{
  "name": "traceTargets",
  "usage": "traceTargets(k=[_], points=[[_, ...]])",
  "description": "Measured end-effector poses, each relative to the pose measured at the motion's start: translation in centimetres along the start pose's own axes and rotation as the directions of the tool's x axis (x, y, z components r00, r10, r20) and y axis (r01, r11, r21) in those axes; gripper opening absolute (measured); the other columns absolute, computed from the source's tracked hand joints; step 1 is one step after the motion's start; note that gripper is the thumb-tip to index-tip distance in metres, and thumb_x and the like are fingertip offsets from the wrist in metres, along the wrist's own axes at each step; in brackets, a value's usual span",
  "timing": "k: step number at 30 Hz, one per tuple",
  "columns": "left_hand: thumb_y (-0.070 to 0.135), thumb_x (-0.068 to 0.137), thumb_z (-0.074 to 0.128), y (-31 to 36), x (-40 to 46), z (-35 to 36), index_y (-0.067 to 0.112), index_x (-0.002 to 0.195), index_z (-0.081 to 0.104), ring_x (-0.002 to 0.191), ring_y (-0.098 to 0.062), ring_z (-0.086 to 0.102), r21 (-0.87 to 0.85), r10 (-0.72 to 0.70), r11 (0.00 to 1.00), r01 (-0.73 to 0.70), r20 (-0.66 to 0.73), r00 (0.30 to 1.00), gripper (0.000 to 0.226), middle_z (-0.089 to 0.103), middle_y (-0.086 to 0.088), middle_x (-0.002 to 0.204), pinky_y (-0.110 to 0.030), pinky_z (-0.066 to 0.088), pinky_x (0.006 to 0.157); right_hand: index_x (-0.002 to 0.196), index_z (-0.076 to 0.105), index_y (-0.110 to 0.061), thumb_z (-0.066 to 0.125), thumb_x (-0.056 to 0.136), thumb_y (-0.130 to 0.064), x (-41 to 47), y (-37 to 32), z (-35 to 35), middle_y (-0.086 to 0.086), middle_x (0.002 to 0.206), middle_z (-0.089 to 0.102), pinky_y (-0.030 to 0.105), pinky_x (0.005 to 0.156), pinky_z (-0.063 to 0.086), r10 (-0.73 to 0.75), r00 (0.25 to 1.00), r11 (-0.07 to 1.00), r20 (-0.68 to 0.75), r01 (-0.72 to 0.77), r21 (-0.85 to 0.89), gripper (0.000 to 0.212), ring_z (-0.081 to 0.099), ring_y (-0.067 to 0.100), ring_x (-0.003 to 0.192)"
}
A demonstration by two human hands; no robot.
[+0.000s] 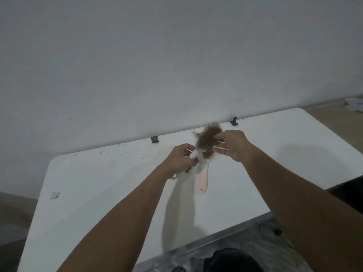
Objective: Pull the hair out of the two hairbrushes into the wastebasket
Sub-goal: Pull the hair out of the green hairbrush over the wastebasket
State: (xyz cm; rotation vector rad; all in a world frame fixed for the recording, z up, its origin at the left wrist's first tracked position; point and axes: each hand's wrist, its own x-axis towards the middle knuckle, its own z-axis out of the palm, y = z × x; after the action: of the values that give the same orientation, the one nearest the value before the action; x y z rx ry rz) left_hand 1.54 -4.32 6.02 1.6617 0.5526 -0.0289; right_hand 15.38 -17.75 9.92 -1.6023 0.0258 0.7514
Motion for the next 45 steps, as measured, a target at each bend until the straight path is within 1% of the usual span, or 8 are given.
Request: traceTargets(k=[4, 8, 16, 22, 28, 34, 39, 45], points=[[-0.014, 0.081, 0.062, 2.1, -0.7, 3.0, 0.004, 0.104, 0.058, 0.062, -0.022, 0.061, 0.069, 0.029, 0.997, -0.036, 0.107, 0.994, 0.029, 0.071, -0.017, 0.096, -0.031, 0.053, 0.055, 0.087, 0.063, -0.002, 0.06, 0.084, 0.004, -2.3, -0.2, -4.2, 0.016, 0.089, 0.065, 0.041, 0.087, 0.056, -0.004, 1.0, 0.997, -0.012, 0.005, 0.078, 0.007, 0.068, 0.029, 0.085], [-0.012, 0.081, 0.066, 4.3, -1.6, 6.9, 0.007, 0.114, 0.053, 0.07, -0.025, 0.068, 0.099, -0.009, 0.995, -0.016, 0.245, 0.97, 0.041, 0.07, -0.015, 0.094, -0.032, 0.056, 0.057, 0.091, 0.061, -0.001, 0.057, 0.079, 0.008, -4.7, 0.1, -8.4, 0.019, 0.092, 0.062, 0.037, 0.075, 0.058, -0.025, 0.997, 0.994, -0.076, 0.033, 0.1, 0.016, 0.067, 0.03, 0.087], [0.028, 0.088, 0.065, 6.1, -2.2, 15.8, 0.009, 0.093, 0.065, 0.071, -0.029, 0.07, 0.076, -0.022, 0.997, 0.0, 0.294, 0.956, 0.02, 0.071, -0.016, 0.093, -0.037, 0.052, 0.072, 0.101, 0.057, 0.008, 0.046, 0.082, 0.015, -9.9, 2.7, -16.1, 0.027, 0.098, 0.061, 0.041, 0.069, 0.06, -0.023, 0.983, 0.97, -0.182, 0.066, 0.235, 0.023, 0.066, 0.036, 0.084], [0.023, 0.089, 0.063, 5.7, -3.3, 21.3, 0.006, 0.089, 0.064, 0.064, -0.03, 0.067, 0.109, -0.041, 0.994, 0.002, 0.356, 0.933, 0.018, 0.07, -0.013, 0.08, -0.029, 0.05, 0.058, 0.107, 0.061, 0.002, 0.05, 0.081, 0.011, -12.3, 6.5, -20.5, 0.021, 0.104, 0.065, 0.047, 0.091, 0.055, 0.046, 0.957, 0.98, -0.286, 0.013, 0.2, 0.029, 0.067, 0.032, 0.094], [0.021, 0.078, 0.059, 4.0, -4.3, 25.8, 0.002, 0.073, 0.063, 0.046, -0.022, 0.055, 0.2, -0.037, 0.979, -0.037, 0.35, 0.936, 0.019, 0.064, -0.009, 0.062, -0.023, 0.04, 0.046, 0.103, 0.063, -0.008, 0.062, 0.084, -0.004, -13.7, 10.1, -23.3, 0.014, 0.104, 0.066, 0.037, 0.08, 0.053, 0.086, 0.951, 0.964, -0.298, -0.003, 0.267, 0.019, 0.064, 0.027, 0.097], [0.027, 0.064, 0.057, 1.2, -5.2, 29.1, 0.004, 0.083, 0.067, 0.046, -0.02, 0.056, 0.285, -0.073, 0.957, -0.059, 0.431, 0.899, 0.032, 0.069, -0.01, 0.069, -0.025, 0.042, 0.045, 0.099, 0.064, -0.006, 0.056, 0.075, 0.006, -14.3, 14.1, -24.3, 0.016, 0.089, 0.065, 0.033, 0.064, 0.053, 0.093, 0.898, 0.971, -0.431, 0.014, 0.239, 0.029, 0.065, 0.027, 0.081], [0.021, 0.075, 0.058, -2.2, -5.5, 31.1, 0.004, 0.093, 0.069, 0.048, -0.02, 0.056, 0.323, -0.112, 0.945, -0.049, 0.461, 0.88, 0.028, 0.068, -0.009, 0.072, -0.024, 0.042, 0.043, 0.101, 0.061, 0.0, 0.051, 0.079, 0.014, -15.2, 17.8, -25.1, 0.017, 0.084, 0.063, 0.028, 0.048, 0.057, 0.104, 0.874, 0.96, -0.475, 0.036, 0.276, 0.028, 0.064, 0.026, 0.072], [0.016, 0.09, 0.056, -8.9, -4.8, 32.8, 0.006, 0.081, 0.065, 0.045, -0.025, 0.054, 0.266, -0.223, 0.959, 0.1, 0.483, 0.847, 0.016, 0.068, -0.014, 0.069, -0.029, 0.041, 0.043, 0.115, 0.061, -0.009, 0.059, 0.077, -0.001, -14.1, 25.1, -26.3, 0.016, 0.11, 0.068, 0.045, 0.086, 0.057, 0.238, 0.881, 0.948, -0.409, -0.118, 0.296, 0.04, 0.066, 0.032, 0.104]])
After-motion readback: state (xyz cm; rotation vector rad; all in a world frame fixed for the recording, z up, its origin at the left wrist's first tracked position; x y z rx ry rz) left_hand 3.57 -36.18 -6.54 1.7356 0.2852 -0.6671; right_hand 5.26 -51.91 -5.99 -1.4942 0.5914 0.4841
